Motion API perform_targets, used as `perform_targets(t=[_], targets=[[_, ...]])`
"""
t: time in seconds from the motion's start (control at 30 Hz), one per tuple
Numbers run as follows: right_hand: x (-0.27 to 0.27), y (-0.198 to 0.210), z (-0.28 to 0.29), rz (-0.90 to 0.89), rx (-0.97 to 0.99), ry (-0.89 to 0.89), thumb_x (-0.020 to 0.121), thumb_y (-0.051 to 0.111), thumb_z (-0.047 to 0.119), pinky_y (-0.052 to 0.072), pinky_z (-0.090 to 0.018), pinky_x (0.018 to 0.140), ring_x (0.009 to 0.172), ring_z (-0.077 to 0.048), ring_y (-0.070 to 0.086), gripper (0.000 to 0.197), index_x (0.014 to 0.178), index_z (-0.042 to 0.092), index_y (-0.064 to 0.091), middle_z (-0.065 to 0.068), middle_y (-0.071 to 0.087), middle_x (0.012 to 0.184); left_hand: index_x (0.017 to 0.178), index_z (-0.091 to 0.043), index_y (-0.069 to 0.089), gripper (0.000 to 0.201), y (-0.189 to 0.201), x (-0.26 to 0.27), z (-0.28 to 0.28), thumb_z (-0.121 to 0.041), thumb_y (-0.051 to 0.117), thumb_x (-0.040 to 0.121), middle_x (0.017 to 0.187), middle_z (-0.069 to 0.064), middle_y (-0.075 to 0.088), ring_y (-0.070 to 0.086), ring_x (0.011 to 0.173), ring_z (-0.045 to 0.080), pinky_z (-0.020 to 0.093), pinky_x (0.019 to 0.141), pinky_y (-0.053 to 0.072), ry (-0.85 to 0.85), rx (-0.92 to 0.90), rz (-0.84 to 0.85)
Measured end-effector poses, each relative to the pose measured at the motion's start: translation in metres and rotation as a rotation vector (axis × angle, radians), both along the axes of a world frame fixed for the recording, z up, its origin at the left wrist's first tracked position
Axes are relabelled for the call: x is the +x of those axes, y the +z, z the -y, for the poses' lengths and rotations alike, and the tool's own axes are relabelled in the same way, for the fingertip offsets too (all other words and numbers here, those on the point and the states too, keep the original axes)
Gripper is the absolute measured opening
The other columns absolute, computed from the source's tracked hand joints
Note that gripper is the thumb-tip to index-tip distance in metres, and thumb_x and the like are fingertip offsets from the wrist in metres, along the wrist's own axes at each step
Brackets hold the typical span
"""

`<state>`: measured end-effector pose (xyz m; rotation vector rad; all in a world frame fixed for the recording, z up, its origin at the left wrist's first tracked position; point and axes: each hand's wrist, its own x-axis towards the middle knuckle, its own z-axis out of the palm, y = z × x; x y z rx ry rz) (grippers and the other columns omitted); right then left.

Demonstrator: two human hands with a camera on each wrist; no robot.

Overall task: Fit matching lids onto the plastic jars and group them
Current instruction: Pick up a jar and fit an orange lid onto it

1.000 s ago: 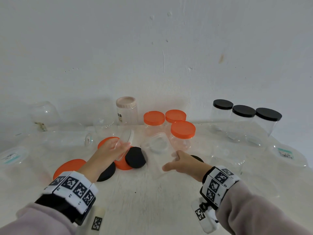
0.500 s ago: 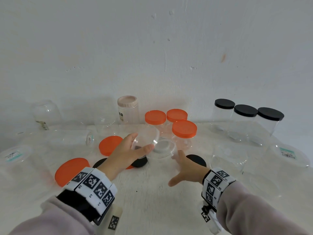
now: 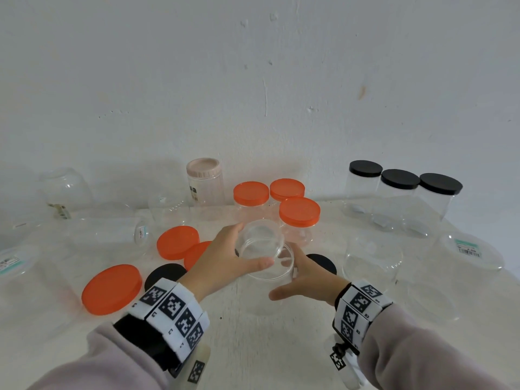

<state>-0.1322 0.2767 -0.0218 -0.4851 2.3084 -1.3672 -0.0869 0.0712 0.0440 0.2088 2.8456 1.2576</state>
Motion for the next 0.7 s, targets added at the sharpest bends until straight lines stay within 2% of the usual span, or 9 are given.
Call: perform_targets(t=[0.03, 0.1, 0.17, 0.23, 0.3, 0.4, 0.53, 0.7], targets=[[0.000, 0.000, 0.000, 0.005, -0.011, 0.003, 0.055, 0.090, 0.040, 0.040, -0.029, 0.104, 0.125, -0.006, 0.041, 0.109, 0.140, 0.035, 0.022, 0.014, 0.042, 0.134, 0.147, -0.026, 0.025, 0.105, -0.001, 0.000, -0.004, -0.069, 0.071, 0.062, 0.147, -0.013, 0.030, 0.037, 0.112, -0.008, 0.012, 0.086, 0.032, -0.008, -0.039, -0.012], [0.001, 0.001, 0.000, 0.009, -0.021, 0.015, 0.055, 0.089, 0.040, 0.040, -0.018, 0.096, 0.120, 0.001, 0.043, 0.103, 0.134, 0.039, 0.024, 0.023, 0.041, 0.128, 0.149, -0.023, 0.022, 0.106, -0.003, -0.002, -0.010, -0.064, 0.073, 0.065, 0.150, -0.011, 0.027, 0.033, 0.129, 0.003, 0.022, 0.102, 0.033, -0.012, -0.099, -0.014], [0.001, 0.000, 0.000, -0.011, -0.004, 0.014, 0.057, 0.089, 0.040, 0.036, -0.017, 0.098, 0.122, 0.002, 0.039, 0.107, 0.139, 0.037, 0.021, 0.025, 0.037, 0.129, 0.149, -0.022, 0.022, 0.104, -0.004, -0.003, -0.015, -0.061, 0.074, 0.067, 0.151, -0.009, 0.027, 0.031, 0.135, 0.009, 0.030, 0.109, 0.033, -0.028, -0.134, -0.015], [0.000, -0.001, -0.001, -0.029, 0.003, 0.008, 0.058, 0.089, 0.041, 0.033, -0.024, 0.106, 0.129, -0.003, 0.033, 0.113, 0.145, 0.033, 0.017, 0.019, 0.033, 0.136, 0.147, -0.024, 0.023, 0.100, -0.005, -0.003, -0.020, -0.058, 0.075, 0.069, 0.149, -0.010, 0.027, 0.029, 0.134, 0.009, 0.028, 0.107, 0.033, -0.050, -0.159, -0.020], [0.000, -0.003, -0.001, -0.032, -0.003, 0.011, 0.058, 0.089, 0.042, 0.032, -0.026, 0.107, 0.130, -0.004, 0.032, 0.110, 0.142, 0.036, 0.018, 0.021, 0.034, 0.134, 0.148, -0.023, 0.020, 0.101, -0.007, -0.003, -0.023, -0.056, 0.075, 0.070, 0.149, -0.011, 0.025, 0.026, 0.135, 0.009, 0.024, 0.106, 0.030, -0.057, -0.184, -0.023], [0.001, -0.004, 0.000, -0.032, 0.003, 0.008, 0.056, 0.088, 0.045, 0.032, -0.022, 0.103, 0.128, -0.002, 0.033, 0.107, 0.136, 0.043, 0.018, 0.028, 0.033, 0.127, 0.150, -0.020, 0.016, 0.106, -0.010, -0.003, -0.023, -0.058, 0.074, 0.070, 0.152, -0.009, 0.021, 0.022, 0.138, 0.010, 0.029, 0.112, 0.028, -0.045, -0.195, -0.013], [0.000, -0.004, 0.000, -0.027, 0.000, 0.010, 0.058, 0.088, 0.043, 0.031, -0.019, 0.100, 0.127, 0.000, 0.033, 0.105, 0.136, 0.043, 0.018, 0.027, 0.033, 0.128, 0.151, -0.021, 0.015, 0.109, -0.012, -0.003, -0.022, -0.060, 0.073, 0.069, 0.153, -0.009, 0.021, 0.022, 0.139, 0.011, 0.035, 0.113, 0.030, -0.036, -0.187, 0.000], [0.001, -0.003, -0.001, -0.024, 0.000, 0.015, 0.061, 0.088, 0.040, 0.034, -0.005, 0.084, 0.115, 0.018, 0.033, 0.099, 0.131, 0.048, 0.018, 0.034, 0.033, 0.124, 0.150, -0.023, 0.017, 0.107, -0.014, -0.001, -0.023, -0.060, 0.075, 0.067, 0.151, -0.010, 0.025, 0.026, 0.137, 0.011, 0.035, 0.111, 0.034, -0.014, -0.151, -0.022]])
